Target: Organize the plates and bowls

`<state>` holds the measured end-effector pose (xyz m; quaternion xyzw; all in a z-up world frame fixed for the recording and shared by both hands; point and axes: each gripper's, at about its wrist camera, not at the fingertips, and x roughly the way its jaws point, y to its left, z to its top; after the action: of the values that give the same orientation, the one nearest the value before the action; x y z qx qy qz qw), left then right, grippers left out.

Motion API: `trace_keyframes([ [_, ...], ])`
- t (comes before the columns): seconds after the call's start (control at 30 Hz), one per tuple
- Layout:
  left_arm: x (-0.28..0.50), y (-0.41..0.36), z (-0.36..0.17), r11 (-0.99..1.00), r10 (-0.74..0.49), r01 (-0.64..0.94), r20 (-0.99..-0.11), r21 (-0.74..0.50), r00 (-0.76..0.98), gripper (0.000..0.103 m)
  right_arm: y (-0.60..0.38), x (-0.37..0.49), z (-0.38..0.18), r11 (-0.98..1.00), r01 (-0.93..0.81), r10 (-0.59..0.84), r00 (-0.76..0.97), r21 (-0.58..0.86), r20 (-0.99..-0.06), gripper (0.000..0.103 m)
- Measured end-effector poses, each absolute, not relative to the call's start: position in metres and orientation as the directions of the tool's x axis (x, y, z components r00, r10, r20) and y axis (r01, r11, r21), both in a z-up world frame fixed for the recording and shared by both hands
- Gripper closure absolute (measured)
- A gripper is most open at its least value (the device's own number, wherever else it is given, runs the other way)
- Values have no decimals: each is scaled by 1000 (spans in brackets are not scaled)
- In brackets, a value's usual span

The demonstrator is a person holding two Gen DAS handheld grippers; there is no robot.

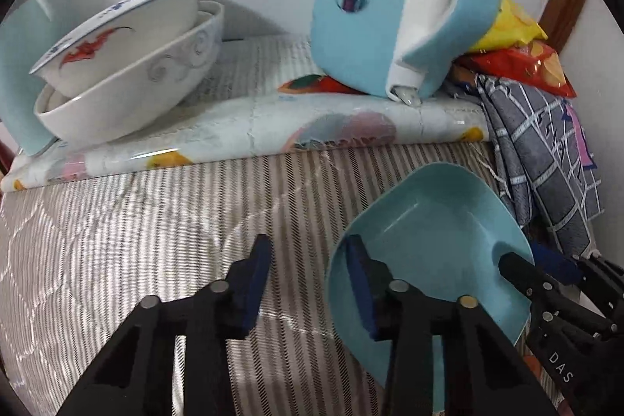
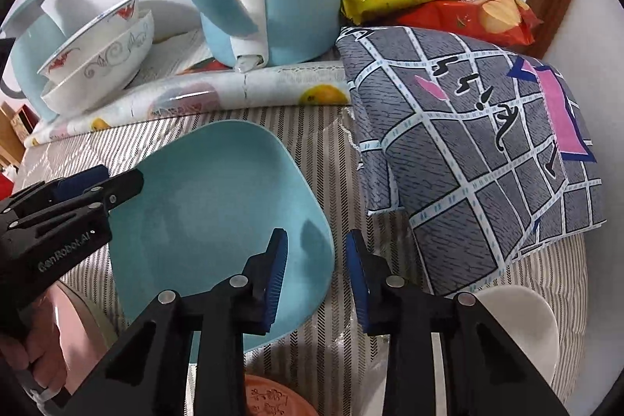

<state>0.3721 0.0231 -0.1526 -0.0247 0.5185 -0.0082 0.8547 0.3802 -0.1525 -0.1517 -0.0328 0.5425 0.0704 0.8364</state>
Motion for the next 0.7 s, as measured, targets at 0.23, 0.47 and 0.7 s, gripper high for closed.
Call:
trace_keyframes([
  [0.23,374,10,-159,996,-89,50,-878,-75,471,92,-148,383,-160,988,-149,31,418,-35,-908,96],
  [0.47,365,14,-143,994,-112,53,-859,-98,500,92,-160,374,-150,994,-107,62,436,17,-898,97],
  [0.7,344,31,-108,993,-119,55,-832,-106,542,92,-157,361,-118,995,-93,78,486,37,-870,97],
])
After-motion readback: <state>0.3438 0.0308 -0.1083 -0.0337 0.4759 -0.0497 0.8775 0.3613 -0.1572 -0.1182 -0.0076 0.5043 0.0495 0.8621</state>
